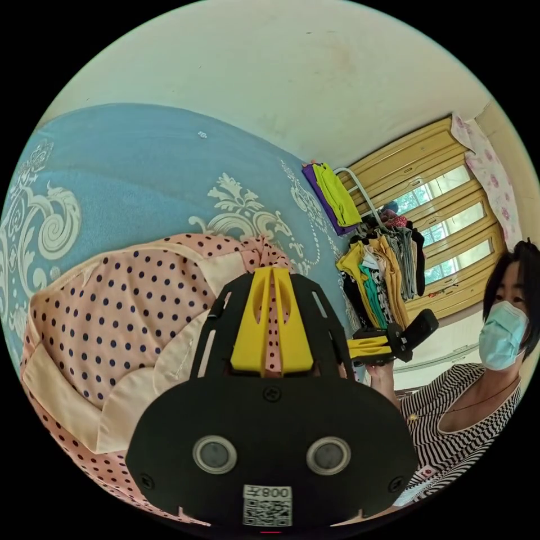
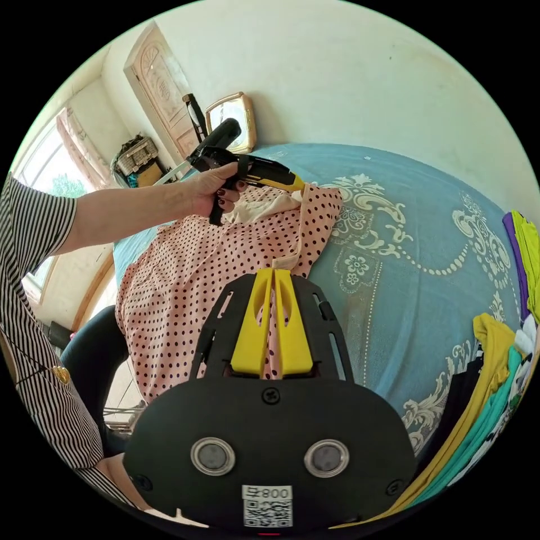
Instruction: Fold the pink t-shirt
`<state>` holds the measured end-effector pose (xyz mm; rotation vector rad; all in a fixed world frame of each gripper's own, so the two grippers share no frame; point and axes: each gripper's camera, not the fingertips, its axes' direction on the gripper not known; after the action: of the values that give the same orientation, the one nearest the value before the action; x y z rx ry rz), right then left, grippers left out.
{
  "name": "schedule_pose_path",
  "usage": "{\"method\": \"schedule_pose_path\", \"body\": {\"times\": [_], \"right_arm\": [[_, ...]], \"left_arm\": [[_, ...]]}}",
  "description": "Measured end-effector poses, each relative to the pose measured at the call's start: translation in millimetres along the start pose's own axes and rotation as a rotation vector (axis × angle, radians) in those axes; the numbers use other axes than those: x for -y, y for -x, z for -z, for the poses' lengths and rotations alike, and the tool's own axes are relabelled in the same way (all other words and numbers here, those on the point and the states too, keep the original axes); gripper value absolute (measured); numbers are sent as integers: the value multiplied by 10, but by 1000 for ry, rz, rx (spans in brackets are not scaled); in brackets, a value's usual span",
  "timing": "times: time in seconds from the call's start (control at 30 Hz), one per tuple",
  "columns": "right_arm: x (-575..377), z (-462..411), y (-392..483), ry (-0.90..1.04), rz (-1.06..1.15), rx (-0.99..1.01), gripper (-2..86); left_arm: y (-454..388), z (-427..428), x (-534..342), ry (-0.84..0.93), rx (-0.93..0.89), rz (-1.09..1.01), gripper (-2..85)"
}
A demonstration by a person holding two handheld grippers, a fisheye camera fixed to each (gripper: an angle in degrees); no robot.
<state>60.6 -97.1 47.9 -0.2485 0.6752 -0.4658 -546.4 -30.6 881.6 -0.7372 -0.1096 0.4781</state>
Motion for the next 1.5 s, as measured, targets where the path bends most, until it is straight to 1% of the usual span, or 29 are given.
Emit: {"method": "schedule_pose_path", "body": {"times": [0.13,0.23,0.3,0.4,0.43,0.47,0.5,0.63,0.73,0.8,0.97,1.07,1.17,1.27,1.33,1.43,1.5], "right_arm": [[66,-86,-25,64,-6,0,3],[101,-112,-63,90,-14,11,3],[133,-126,-84,109,-16,21,4],[181,-144,-97,138,-12,28,4],[190,-143,-98,140,-11,26,4],[204,-136,-105,142,-13,26,4],[216,-129,-115,144,-13,32,4],[225,-83,-167,139,-19,48,4],[221,-29,-233,129,-32,74,4],[215,50,-276,114,-43,89,5],[179,356,-362,8,-57,118,6],[158,437,-416,-17,-81,101,8],[201,380,-397,41,-51,124,14],[261,248,-339,134,-40,42,24],[284,226,-318,143,-34,31,34],[293,265,-357,131,-53,86,53],[299,322,-422,130,-84,176,61]], "left_arm": [[101,28,-40,-17,30,28,16],[77,88,-56,-66,59,24,19],[-86,70,-46,-84,53,-43,18],[-363,-102,37,-31,64,-161,14],[-408,-149,60,-15,85,-179,13],[-471,-249,109,21,150,-200,10],[-485,-348,157,46,209,-194,7],[-393,-569,256,123,294,-157,3],[-355,-559,253,119,259,-139,3],[-424,-470,205,94,279,-143,2],[-690,-261,68,46,265,-218,2],[-844,-242,29,52,256,-266,2],[-908,-284,44,73,282,-268,2],[-904,-320,53,104,292,-249,2],[-905,-339,36,136,314,-242,2],[-953,-251,-2,140,305,-243,2],[-1023,-129,-42,126,310,-253,2]]}}
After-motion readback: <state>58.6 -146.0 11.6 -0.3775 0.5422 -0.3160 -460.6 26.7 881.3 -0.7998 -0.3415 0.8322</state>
